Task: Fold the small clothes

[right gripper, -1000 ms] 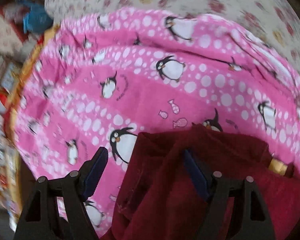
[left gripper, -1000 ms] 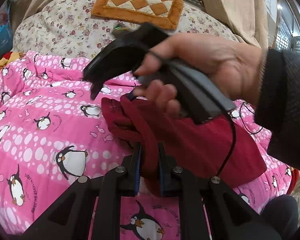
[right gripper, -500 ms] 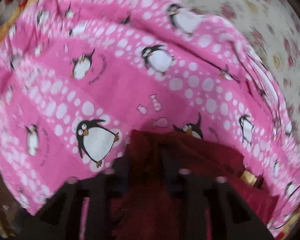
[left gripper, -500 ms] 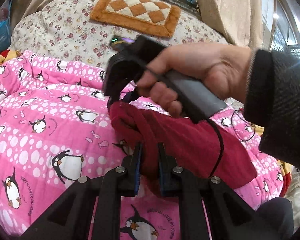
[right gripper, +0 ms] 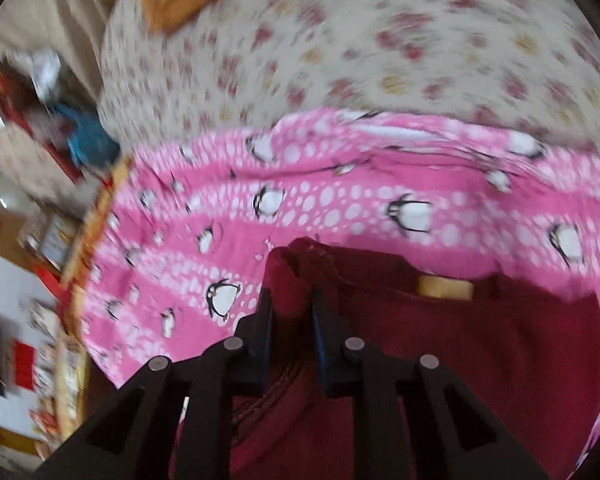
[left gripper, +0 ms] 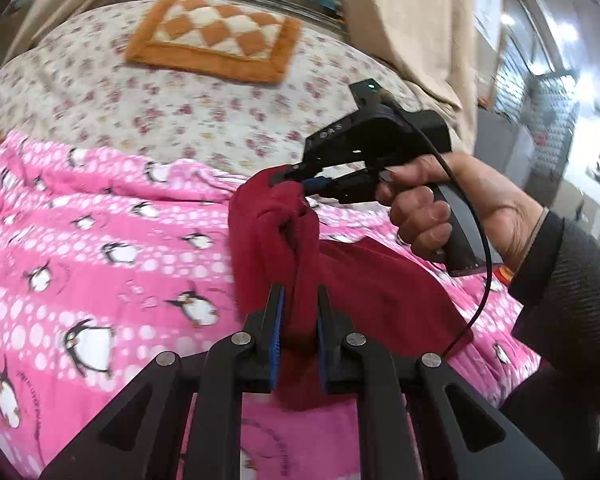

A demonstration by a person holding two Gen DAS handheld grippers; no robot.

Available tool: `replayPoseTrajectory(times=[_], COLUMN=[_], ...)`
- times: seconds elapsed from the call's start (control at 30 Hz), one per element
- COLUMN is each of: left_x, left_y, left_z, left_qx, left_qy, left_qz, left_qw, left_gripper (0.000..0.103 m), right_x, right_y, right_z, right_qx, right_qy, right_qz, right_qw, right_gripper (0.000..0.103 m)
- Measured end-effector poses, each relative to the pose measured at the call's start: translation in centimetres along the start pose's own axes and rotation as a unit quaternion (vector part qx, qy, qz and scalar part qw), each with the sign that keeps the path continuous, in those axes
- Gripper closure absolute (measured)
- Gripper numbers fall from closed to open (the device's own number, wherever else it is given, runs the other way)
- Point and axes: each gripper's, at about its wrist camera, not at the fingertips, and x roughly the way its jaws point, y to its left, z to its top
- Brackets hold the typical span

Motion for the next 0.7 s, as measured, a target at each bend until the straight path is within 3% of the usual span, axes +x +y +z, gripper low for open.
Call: replayPoseTrajectory(times=[0.07, 0.33, 0.53, 0.7], left_x=[0.7, 5.8, 9.0, 10.3], left_y=[-1.9, -11.3, -15.2, -17.2], left_z=[0.3, 0.3, -0.6, -0.6], left_qx=[0.015, 0.060, 0.073, 0.080], left_qy=[0.012, 0.056, 0.080, 0.087], left_qz=[-0.011, -0.059, -0.066, -0.064], left_qw=[0.9998, 0.9949, 0.9920, 0.9910], left_gripper=[0.103, 0.103, 0.103, 0.103], right_x=[-1.9, -6.9, -8.5, -9.6], right_y=[-2.2, -9.0, -13.8, -15.2], right_z=[-0.7, -0.9, -1.4, -1.5], right_qx=[0.007, 0.030, 0.049, 0.047], right_qy=[-0.014, -0.031, -0.040, -0.048], right_qz=[0.014, 0.007, 0.012, 0.021], right_qw=[1.000, 0.999, 0.998, 0.998], right_gripper=[0.087, 0.087, 0.088, 0.088])
